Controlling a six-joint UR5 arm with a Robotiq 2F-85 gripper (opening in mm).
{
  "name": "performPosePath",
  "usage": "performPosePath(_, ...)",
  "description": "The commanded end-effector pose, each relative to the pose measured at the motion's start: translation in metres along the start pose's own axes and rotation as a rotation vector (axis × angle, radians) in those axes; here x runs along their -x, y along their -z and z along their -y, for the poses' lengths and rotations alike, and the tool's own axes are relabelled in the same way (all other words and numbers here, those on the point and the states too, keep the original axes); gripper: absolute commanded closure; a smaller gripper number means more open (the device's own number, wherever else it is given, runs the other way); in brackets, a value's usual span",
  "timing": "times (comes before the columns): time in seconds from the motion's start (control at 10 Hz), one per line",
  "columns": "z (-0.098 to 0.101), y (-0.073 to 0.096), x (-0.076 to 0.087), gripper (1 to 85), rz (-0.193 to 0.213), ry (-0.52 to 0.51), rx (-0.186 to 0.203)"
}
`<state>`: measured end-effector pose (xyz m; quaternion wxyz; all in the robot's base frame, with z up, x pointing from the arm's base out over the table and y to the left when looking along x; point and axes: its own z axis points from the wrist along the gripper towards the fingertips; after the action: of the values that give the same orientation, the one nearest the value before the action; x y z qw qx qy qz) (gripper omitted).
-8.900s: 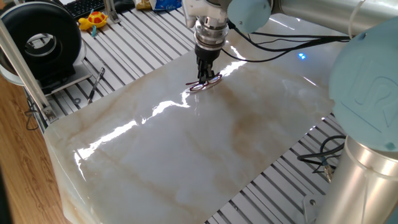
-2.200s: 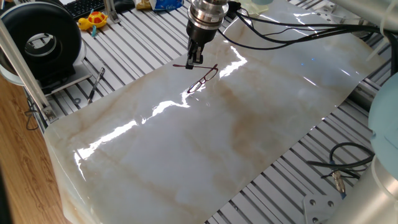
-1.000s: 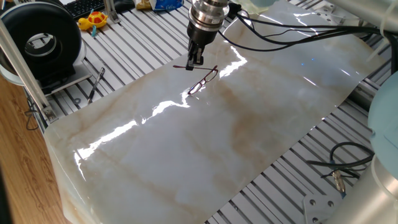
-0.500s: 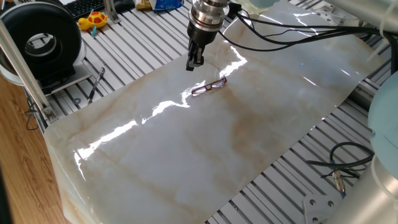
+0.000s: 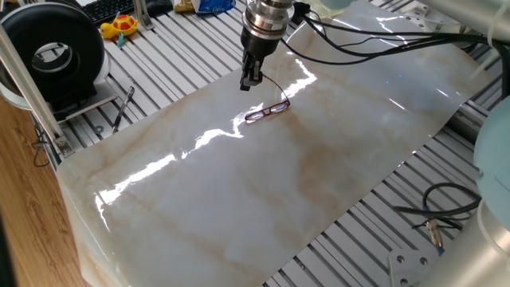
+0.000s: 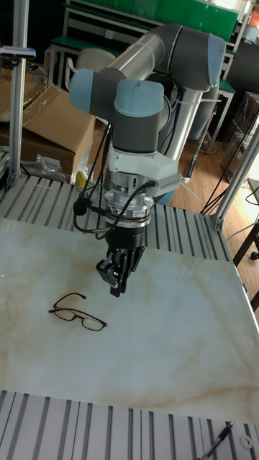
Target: Unfold the leg of the glasses (with one hand)
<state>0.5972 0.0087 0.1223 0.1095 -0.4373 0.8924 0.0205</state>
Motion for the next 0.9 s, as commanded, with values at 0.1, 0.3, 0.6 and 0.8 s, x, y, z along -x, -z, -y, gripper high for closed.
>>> performPosePath(0.1,0.004,-0.008,0.007,78.0,0.001,-0.010,-0.003)
performPosePath(0.3,0.003,-0.012,0.007,84.3,-0.009,-0.030,0.003)
performPosePath(0.6,0.013,-0.030,-0.004,84.3,-0.071,-0.016,-0.009)
performPosePath(0.8,0.017,-0.040,-0.012,84.3,-0.106,0.002,-0.013)
